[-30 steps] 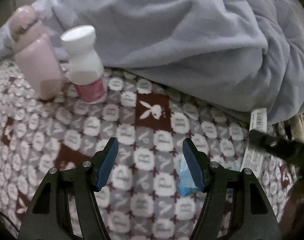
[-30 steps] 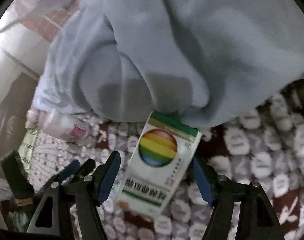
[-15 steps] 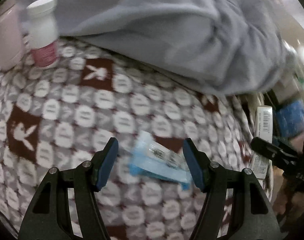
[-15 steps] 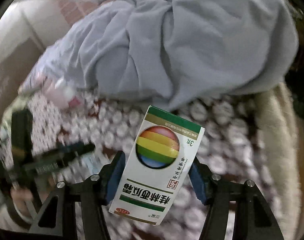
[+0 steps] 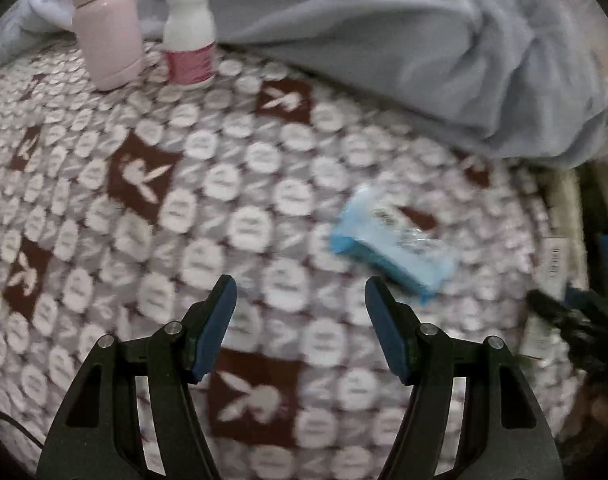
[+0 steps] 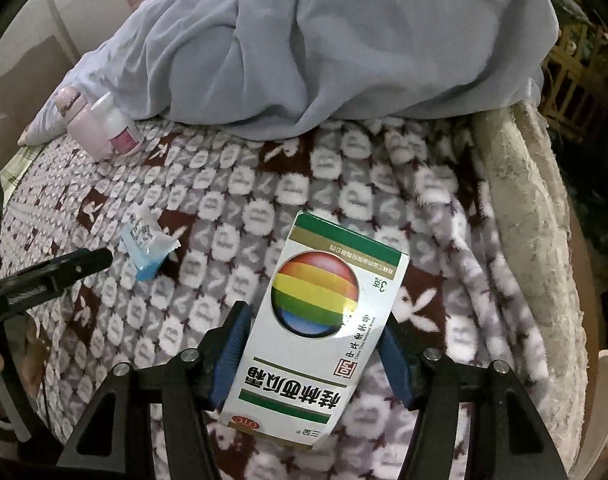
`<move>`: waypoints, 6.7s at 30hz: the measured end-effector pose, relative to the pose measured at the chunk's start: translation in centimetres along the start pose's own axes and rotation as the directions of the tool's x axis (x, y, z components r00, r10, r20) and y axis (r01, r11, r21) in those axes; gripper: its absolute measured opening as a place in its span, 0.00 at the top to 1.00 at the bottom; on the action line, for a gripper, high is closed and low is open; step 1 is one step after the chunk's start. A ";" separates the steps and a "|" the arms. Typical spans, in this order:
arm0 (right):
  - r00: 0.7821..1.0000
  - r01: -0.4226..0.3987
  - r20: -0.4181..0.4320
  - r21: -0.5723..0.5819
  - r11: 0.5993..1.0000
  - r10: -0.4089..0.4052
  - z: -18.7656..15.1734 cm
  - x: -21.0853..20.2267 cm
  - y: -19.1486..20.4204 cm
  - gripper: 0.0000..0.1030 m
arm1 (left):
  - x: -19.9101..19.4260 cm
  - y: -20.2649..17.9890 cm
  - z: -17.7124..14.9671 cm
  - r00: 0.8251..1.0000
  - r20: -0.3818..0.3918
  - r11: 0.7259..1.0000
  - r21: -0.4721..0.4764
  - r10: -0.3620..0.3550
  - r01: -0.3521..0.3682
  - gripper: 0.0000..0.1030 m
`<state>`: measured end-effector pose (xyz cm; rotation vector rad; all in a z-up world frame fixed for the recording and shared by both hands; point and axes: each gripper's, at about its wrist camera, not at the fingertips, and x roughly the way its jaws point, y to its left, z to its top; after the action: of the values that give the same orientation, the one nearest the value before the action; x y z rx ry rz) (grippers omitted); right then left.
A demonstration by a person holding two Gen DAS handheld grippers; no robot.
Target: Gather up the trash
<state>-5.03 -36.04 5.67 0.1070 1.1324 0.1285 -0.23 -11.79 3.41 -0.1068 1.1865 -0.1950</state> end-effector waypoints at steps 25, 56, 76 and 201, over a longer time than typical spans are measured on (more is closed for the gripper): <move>1.000 -0.025 0.006 0.045 0.999 0.024 -2.7 0.3 0.1 0.50 | 2.5 -8.4 0.6 0.996 0.043 0.983 0.169 -0.079 0.070 0.51; 0.973 0.082 0.194 0.214 0.974 -0.124 -11.5 -14.1 -10.4 0.50 | -8.6 -24.7 -7.7 0.961 0.075 0.888 0.408 -0.265 0.213 0.83; 0.946 0.181 0.170 0.424 0.887 -0.275 -18.7 -18.7 -21.5 0.50 | -8.2 -37.8 -12.0 0.939 -0.009 0.763 0.580 -0.345 0.286 0.83; 0.669 0.357 0.366 0.605 0.712 -0.647 -24.3 -30.5 -15.5 0.34 | -17.8 -35.2 -17.3 0.826 0.300 0.754 0.623 -0.477 0.209 0.42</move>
<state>-39.10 -55.65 20.35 0.2472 0.5318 -0.6942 -26.07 -42.19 19.64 0.1499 0.5930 -0.8205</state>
